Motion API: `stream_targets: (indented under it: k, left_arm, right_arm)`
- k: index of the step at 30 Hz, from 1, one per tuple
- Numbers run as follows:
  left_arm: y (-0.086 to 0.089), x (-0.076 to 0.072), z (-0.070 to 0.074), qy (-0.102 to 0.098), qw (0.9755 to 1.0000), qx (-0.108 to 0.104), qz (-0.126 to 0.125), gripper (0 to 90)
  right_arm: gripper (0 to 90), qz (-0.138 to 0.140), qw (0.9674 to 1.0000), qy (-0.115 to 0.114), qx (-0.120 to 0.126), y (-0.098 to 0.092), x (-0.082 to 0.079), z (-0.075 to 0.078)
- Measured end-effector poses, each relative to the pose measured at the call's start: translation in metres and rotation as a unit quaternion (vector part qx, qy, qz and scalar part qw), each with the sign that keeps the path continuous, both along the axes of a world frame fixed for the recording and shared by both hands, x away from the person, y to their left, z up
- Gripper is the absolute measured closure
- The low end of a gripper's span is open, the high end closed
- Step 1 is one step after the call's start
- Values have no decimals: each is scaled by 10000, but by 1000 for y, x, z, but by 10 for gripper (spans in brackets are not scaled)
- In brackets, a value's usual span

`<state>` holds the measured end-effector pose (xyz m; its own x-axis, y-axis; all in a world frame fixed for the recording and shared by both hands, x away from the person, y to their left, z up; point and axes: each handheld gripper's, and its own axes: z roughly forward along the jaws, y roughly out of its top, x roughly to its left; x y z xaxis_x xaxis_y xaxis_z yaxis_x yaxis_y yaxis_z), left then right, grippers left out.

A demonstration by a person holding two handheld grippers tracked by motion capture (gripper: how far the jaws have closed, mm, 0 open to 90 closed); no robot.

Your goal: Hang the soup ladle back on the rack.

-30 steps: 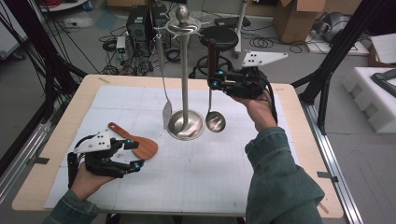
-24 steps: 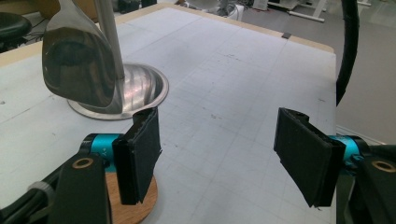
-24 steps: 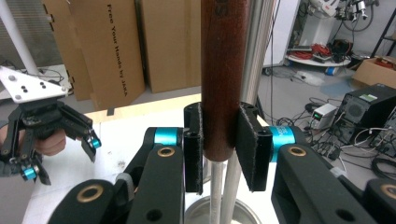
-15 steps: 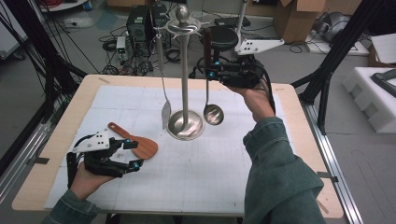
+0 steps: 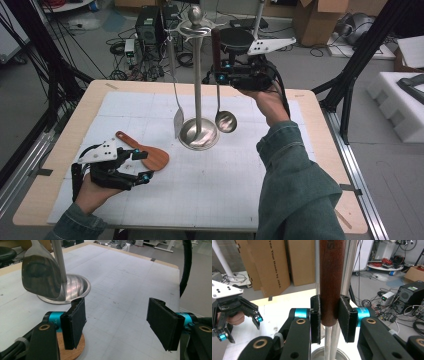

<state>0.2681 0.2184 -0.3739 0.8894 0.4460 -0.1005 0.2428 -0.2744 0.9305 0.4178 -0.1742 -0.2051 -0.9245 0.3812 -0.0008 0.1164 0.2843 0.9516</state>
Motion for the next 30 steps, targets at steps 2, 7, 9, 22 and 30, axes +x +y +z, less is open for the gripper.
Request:
stream_targets:
  k: [2, 7, 9, 22, 30]
  left_arm:
    - [0, 0, 0, 8, 10000, -20, 16, 319]
    - [0, 1, 0, -9, 10000, 3, 2, 319]
    - [0, 0, 0, 6, 10000, -9, 13, 320]
    - [1, 0, -1, 12, 10000, -2, 24, 320]
    - [2, 1, -1, -3, 10000, 0, 43, 320]
  right_arm:
    - [742, 6, 10000, -1, 8, 1, 1, 1]
    - [742, 24, 10000, 19, 16, 4, 4, 0]
    - [742, 39, 10000, 35, 22, 4, 5, -1]
    - [736, 4, 9999, 79, 129, 8, 8, -8]
    - [658, -40, 9998, 149, 89, 9, 4, -12]
